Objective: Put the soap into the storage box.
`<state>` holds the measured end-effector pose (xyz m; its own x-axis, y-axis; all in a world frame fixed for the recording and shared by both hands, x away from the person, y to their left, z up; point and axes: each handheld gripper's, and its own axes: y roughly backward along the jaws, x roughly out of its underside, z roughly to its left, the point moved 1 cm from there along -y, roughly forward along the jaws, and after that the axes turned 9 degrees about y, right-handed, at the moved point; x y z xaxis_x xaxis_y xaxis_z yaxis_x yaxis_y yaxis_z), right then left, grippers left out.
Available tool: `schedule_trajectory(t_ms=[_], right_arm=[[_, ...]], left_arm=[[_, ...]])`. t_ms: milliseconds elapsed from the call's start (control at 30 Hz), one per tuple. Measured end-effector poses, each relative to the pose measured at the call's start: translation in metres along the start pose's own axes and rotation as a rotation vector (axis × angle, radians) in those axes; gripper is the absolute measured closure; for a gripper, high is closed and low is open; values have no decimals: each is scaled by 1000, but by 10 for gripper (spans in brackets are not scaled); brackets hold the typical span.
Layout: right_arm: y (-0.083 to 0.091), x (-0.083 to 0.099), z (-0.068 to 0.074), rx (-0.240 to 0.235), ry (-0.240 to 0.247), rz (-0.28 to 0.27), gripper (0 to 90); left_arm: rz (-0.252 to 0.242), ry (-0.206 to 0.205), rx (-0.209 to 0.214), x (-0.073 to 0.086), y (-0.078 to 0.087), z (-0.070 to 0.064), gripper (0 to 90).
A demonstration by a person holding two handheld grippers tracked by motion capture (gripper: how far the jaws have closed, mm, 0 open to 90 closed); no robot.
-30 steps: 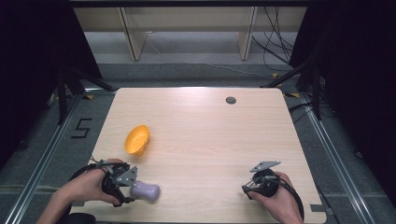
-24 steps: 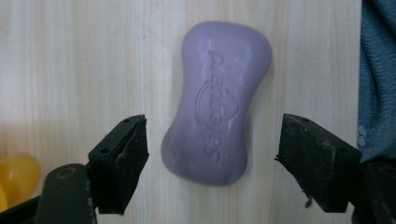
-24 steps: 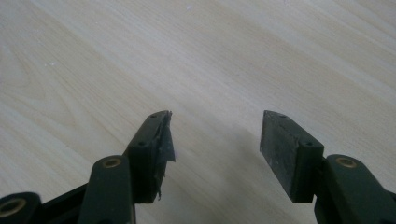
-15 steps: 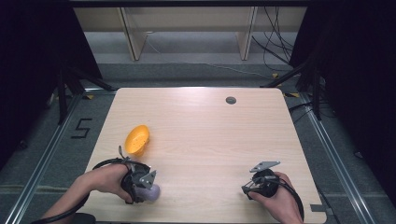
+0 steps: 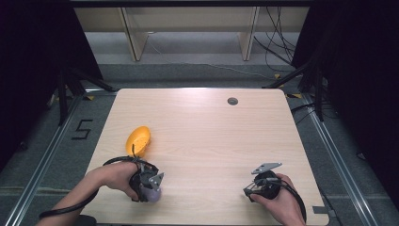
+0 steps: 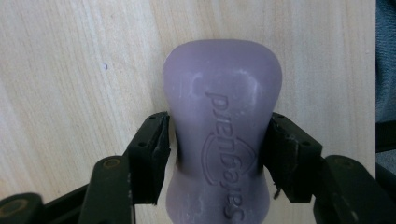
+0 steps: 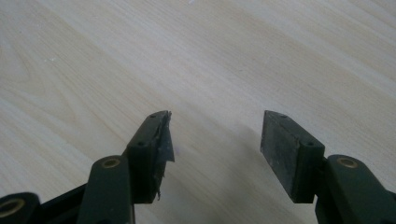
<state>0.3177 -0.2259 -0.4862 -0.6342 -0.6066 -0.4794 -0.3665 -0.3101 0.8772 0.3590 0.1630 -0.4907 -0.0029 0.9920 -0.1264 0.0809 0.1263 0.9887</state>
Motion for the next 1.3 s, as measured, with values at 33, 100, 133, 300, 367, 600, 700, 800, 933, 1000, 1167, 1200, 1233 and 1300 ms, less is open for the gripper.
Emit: schedule_trajectory(t_ms=[33, 100, 133, 300, 367, 600, 700, 800, 933, 1000, 1167, 1200, 1233, 1300], right_arm=[[0, 0, 0, -1, 1, 1, 428], [0, 0, 0, -1, 0, 3, 427], [-1, 0, 0, -3, -4, 3, 427], [-1, 0, 0, -1, 3, 5, 426], [-1, 0, 0, -3, -5, 4, 426], [-1, 0, 0, -3, -4, 6, 426], [-1, 0, 0, 3, 9, 5, 426], [-1, 0, 1, -3, -8, 5, 426], [-1, 0, 1, -2, -5, 6, 426], [0, 0, 0, 0, -1, 5, 425], [-1, 0, 1, -3, -9, 6, 425], [-1, 0, 1, -3, -9, 6, 425], [0, 0, 0, -1, -4, 7, 425], [-1, 0, 0, 0, -1, 8, 425]], left_arm=[[5, -4, 1, 0, -1, 0, 443], [30, -33, -4, -1, 0, 2, 448], [13, -10, 2, -1, -2, 0, 457], [18, -4, -7, -2, -1, -1, 478], [18, 18, -9, -2, -1, -2, 482], [-12, 144, -21, 3, 8, -4, 485], [-23, 190, -17, 5, 10, -5, 484], [-49, 251, -7, 5, 12, -7, 485], [-97, 406, 2, 6, 17, -5, 485], [-156, 563, 10, 6, 19, -2, 485], [-190, 846, -28, 6, 22, -1, 486], [-222, 957, -23, 7, 23, 0, 486], [-283, 1126, 3, 8, 24, 0, 486], [-280, 1173, -16, 10, 25, 2, 486]])
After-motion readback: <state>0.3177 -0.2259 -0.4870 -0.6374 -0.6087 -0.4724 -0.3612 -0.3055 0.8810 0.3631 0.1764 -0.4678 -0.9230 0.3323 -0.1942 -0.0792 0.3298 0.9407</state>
